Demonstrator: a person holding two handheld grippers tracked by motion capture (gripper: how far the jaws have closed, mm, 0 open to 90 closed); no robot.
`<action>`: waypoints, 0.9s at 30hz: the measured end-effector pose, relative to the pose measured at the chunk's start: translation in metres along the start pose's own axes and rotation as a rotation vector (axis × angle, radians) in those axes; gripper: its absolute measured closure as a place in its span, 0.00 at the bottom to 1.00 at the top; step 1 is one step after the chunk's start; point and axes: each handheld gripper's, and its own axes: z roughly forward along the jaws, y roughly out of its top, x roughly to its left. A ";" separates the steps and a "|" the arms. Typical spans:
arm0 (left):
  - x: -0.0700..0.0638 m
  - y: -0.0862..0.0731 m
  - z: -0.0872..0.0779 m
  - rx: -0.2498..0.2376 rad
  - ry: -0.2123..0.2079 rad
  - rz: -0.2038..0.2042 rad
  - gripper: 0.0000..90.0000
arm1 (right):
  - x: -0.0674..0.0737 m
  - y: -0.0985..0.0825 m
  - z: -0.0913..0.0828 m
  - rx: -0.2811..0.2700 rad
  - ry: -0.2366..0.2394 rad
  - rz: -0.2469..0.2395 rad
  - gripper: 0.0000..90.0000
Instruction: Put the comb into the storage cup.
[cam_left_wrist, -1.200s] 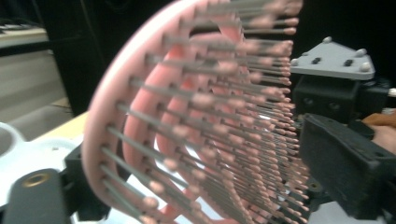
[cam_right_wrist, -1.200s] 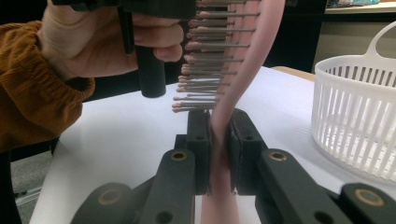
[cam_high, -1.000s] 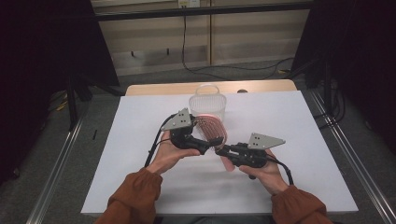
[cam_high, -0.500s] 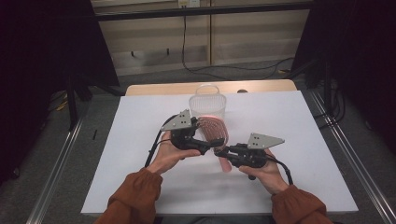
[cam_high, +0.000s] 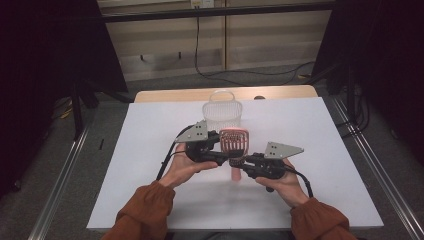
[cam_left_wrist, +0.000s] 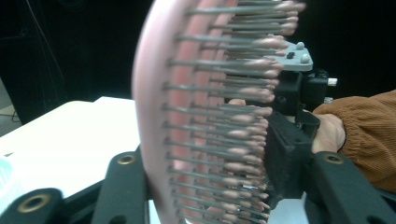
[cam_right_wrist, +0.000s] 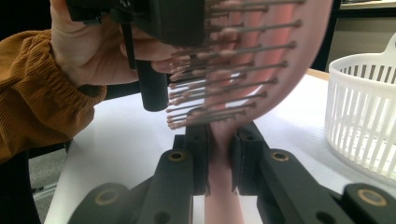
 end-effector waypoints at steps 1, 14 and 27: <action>0.000 0.000 0.000 0.000 0.003 -0.005 0.60 | 0.000 0.000 0.000 0.000 -0.001 0.001 0.87; -0.005 0.006 0.000 -0.011 0.019 0.003 0.71 | 0.000 0.001 -0.001 -0.017 -0.038 0.003 0.82; -0.003 0.009 -0.004 -0.011 0.070 0.000 0.71 | 0.001 0.004 -0.003 -0.026 -0.098 0.003 0.49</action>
